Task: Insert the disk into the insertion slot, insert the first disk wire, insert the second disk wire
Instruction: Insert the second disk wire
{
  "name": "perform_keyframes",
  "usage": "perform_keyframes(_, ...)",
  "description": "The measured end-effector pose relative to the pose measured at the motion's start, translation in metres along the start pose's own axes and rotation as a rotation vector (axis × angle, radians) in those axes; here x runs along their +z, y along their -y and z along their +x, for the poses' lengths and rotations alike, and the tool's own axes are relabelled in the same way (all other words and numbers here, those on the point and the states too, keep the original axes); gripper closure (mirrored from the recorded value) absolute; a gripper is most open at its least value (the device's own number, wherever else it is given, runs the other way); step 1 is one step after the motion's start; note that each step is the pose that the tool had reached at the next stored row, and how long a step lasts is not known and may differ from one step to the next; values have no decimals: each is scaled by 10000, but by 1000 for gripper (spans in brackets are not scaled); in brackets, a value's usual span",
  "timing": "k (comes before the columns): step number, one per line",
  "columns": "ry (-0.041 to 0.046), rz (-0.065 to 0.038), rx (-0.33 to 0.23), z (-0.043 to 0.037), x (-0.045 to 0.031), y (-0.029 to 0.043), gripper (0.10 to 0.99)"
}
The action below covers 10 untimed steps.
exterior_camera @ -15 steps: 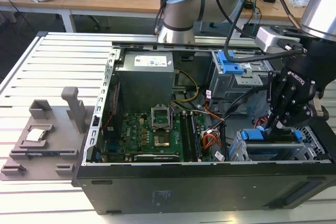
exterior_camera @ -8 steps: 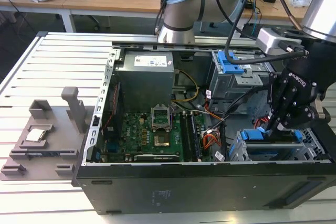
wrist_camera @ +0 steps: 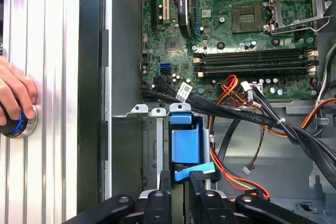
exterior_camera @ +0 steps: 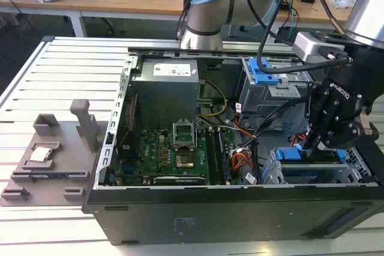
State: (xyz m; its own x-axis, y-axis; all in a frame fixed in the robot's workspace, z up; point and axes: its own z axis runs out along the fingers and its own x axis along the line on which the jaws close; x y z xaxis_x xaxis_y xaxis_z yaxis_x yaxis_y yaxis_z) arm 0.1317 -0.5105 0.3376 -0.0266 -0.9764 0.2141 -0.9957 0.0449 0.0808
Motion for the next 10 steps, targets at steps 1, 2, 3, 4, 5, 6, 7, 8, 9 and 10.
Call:
perform_keyframes(1,2,0,0,-1,10,-18,812)
perform_keyframes(2,0,1,0,-2,23,-60,812)
perform_keyframes(3,-1,0,1,-2,29,-83,812)
perform_keyframes(4,0,1,1,-2,33,-99,812)
perform_keyframes(5,1,-1,2,-2,37,-114,812)
perform_keyframes(6,-6,1,0,-1,36,-114,812)
perform_keyframes(7,-7,1,-1,-2,36,-114,812)
perform_keyframes(8,-6,2,-2,-2,36,-114,812)
perform_keyframes(9,-7,1,-4,-2,36,-114,812)
perform_keyframes(10,-6,2,-4,-2,36,-114,812)
